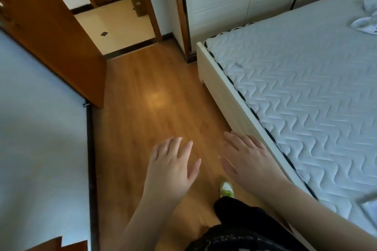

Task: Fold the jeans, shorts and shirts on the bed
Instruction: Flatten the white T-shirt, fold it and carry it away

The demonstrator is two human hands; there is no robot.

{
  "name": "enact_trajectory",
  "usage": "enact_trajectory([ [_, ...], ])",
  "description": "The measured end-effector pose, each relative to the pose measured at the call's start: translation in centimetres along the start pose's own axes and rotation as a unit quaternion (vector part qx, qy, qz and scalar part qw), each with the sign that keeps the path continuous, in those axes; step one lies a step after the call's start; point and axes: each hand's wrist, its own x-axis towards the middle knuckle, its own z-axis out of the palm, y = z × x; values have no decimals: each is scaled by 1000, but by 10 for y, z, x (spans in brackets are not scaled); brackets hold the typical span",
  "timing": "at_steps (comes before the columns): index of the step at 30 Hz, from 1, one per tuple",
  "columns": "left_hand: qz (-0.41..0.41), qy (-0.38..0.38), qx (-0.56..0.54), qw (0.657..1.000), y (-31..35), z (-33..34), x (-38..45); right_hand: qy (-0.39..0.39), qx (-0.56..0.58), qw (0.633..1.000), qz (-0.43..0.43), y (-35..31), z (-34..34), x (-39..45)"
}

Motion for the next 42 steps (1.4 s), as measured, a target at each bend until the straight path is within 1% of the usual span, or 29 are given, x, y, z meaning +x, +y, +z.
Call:
enact_trajectory([
  [5, -27, -15, 13, 999, -14, -4, 68, -49, 15, 999, -3, 31, 4, 72],
  [8, -38, -25, 14, 999, -21, -16, 106, -51, 15, 998, -15, 46, 0, 115],
  [12, -35, -16, 12, 999, -27, -30, 157, -64, 7, 997, -34, 59, -5, 168],
  [14, -42, -13, 15, 999, -35, -34, 175, -54, 6, 998, -36, 60, -5, 192],
  [19, -82, -9, -19, 996, -84, -30, 214, -41, 1, 998, -47, 50, 3, 261],
  [23, -114, 12, -48, 992, -138, -22, 252, 0, -4, 999, -37, 32, 10, 334],
  [25, -119, 9, -51, 992, -165, -18, 271, 2, -14, 999, -43, 20, 13, 369],
  [29, -107, -6, -68, 992, -218, -18, 304, -10, -49, 998, -45, -7, 14, 421],
  [32, -94, 6, -66, 993, -265, -30, 338, -6, -37, 999, -19, -22, 10, 466],
  [35, -75, 15, -50, 996, -305, -39, 375, -14, -32, 999, -16, -29, 8, 505],
  [38, -55, 25, -36, 998, -324, -44, 412, -9, -36, 999, -25, -31, 8, 536],
  [42, -28, 8, -37, 999, -333, -37, 471, -1, -49, 999, -23, -15, 10, 589],
])
